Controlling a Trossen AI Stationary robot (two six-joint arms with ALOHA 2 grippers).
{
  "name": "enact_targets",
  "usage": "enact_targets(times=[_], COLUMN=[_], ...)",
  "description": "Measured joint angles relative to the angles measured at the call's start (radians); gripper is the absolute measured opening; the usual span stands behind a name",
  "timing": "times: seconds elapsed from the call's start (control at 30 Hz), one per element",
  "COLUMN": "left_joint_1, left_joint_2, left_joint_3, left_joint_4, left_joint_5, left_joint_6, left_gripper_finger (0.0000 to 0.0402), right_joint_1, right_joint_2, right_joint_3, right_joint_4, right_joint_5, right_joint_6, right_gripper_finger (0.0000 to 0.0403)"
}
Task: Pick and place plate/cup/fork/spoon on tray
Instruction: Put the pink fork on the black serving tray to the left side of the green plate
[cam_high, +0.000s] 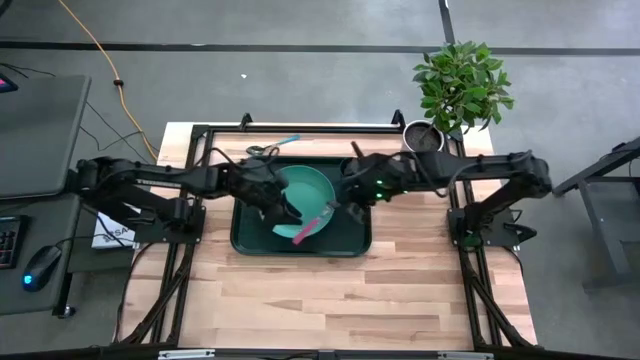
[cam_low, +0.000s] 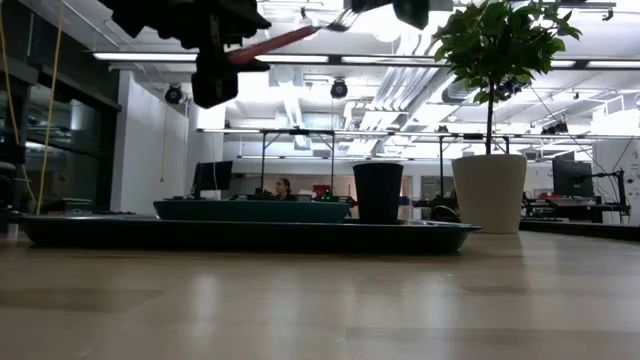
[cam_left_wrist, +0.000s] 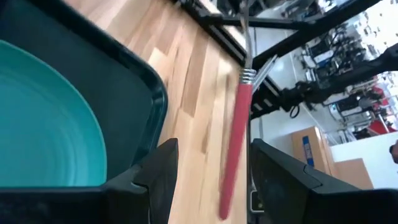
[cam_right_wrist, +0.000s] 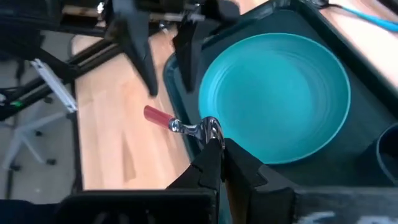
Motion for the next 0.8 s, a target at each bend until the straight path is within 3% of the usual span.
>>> enact_targets(times=[0.3,0.4,0.8], left_joint_1=[-0.017,-0.021,-0.023], left_joint_2=[0.029,0.029,0.045], left_joint_3=[0.000,0.000,0.001], left_joint_4=[-0.001,-0.007,-0.066], left_joint_5=[0.028,0.053,-0.003], left_joint_6=[-0.014,-0.014,0.004], left_gripper_finger=[0.0184,0.0184,0.0174], right_joint_1=[-0.049,-0.056,-0.062], right_joint_2=[0.114,0.117,0.107], right_joint_3=[0.071,0.066,0.065], right_joint_4=[-0.004,0.017,0.056], right_joint_5=[-0.030,-0.052,-0.075], right_joint_6=[-0.057,-0.057,-0.057], right_gripper_finger=[0.0000,0.0000,0.0000])
